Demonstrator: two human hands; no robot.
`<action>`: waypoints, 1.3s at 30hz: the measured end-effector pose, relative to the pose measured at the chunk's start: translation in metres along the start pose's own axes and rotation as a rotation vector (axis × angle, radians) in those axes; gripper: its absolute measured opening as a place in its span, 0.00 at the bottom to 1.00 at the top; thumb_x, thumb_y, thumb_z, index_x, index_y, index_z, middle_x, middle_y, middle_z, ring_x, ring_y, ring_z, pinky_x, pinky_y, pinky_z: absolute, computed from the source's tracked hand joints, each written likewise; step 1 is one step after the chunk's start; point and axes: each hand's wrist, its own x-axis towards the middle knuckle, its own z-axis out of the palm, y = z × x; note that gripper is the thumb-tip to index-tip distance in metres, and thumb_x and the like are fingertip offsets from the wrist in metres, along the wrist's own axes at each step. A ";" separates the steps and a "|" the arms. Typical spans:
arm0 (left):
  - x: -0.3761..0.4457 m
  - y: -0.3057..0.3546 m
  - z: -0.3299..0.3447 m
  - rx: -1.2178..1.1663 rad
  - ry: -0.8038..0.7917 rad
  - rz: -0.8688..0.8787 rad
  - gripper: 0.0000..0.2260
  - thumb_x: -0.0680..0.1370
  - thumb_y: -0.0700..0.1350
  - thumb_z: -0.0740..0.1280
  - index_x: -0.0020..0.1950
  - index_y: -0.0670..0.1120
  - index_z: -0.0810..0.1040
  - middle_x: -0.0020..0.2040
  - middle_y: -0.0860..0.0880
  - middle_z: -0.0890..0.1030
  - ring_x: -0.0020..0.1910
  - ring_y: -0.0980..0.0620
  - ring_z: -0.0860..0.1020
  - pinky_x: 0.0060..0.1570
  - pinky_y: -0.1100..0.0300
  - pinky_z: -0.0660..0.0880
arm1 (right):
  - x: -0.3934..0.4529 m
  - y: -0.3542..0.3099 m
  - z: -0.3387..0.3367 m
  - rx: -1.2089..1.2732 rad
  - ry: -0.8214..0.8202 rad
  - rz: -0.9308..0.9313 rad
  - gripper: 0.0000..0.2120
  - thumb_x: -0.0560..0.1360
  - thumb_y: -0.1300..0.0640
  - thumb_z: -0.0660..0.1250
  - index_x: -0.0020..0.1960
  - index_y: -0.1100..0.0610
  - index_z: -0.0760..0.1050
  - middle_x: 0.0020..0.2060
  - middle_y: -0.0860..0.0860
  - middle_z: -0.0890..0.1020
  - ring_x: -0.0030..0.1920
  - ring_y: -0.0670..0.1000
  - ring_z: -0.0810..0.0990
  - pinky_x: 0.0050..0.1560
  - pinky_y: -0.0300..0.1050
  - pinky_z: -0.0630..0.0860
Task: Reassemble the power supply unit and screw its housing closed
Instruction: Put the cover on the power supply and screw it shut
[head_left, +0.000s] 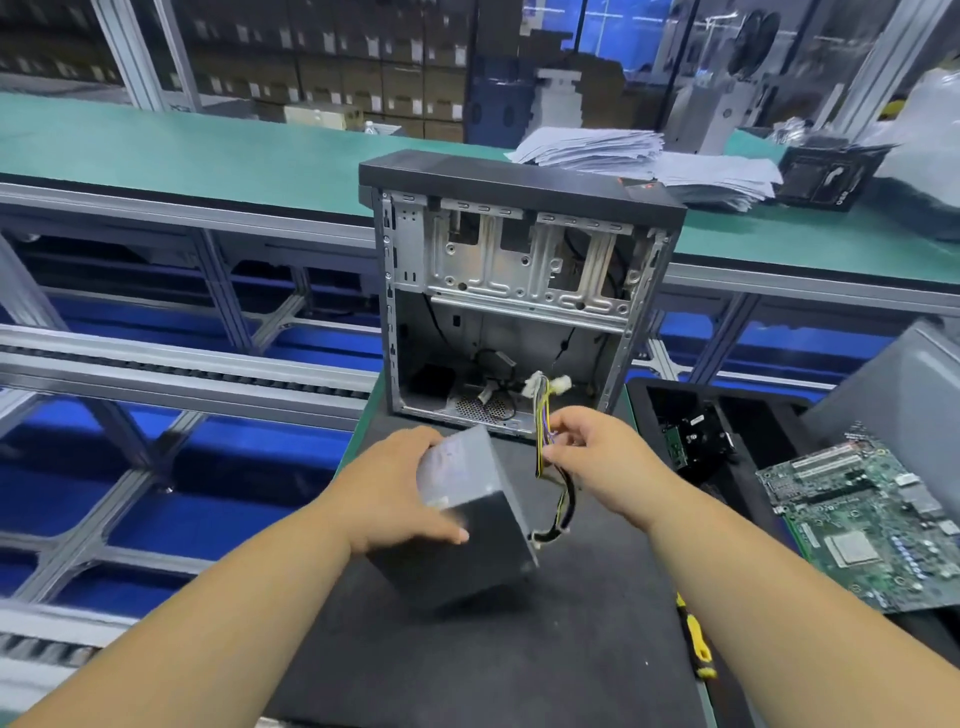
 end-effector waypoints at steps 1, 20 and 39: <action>0.000 0.005 0.001 0.112 -0.004 0.048 0.38 0.52 0.69 0.75 0.58 0.62 0.67 0.53 0.63 0.72 0.52 0.59 0.73 0.52 0.59 0.73 | 0.001 0.003 0.003 -0.030 -0.020 0.027 0.06 0.76 0.60 0.68 0.50 0.50 0.77 0.36 0.45 0.77 0.38 0.49 0.74 0.43 0.47 0.74; 0.004 -0.009 0.030 -0.416 0.151 -0.327 0.12 0.79 0.53 0.66 0.61 0.54 0.76 0.61 0.52 0.77 0.57 0.52 0.76 0.49 0.61 0.73 | 0.013 0.009 0.063 0.129 -0.046 0.331 0.12 0.78 0.45 0.66 0.44 0.50 0.67 0.53 0.54 0.77 0.50 0.52 0.77 0.32 0.41 0.68; 0.003 -0.013 0.031 -1.112 0.175 -0.545 0.07 0.79 0.36 0.67 0.56 0.45 0.79 0.51 0.43 0.85 0.50 0.44 0.84 0.50 0.51 0.80 | 0.024 0.009 0.067 0.533 -0.112 0.412 0.09 0.78 0.61 0.69 0.57 0.58 0.74 0.50 0.54 0.84 0.45 0.50 0.83 0.38 0.40 0.76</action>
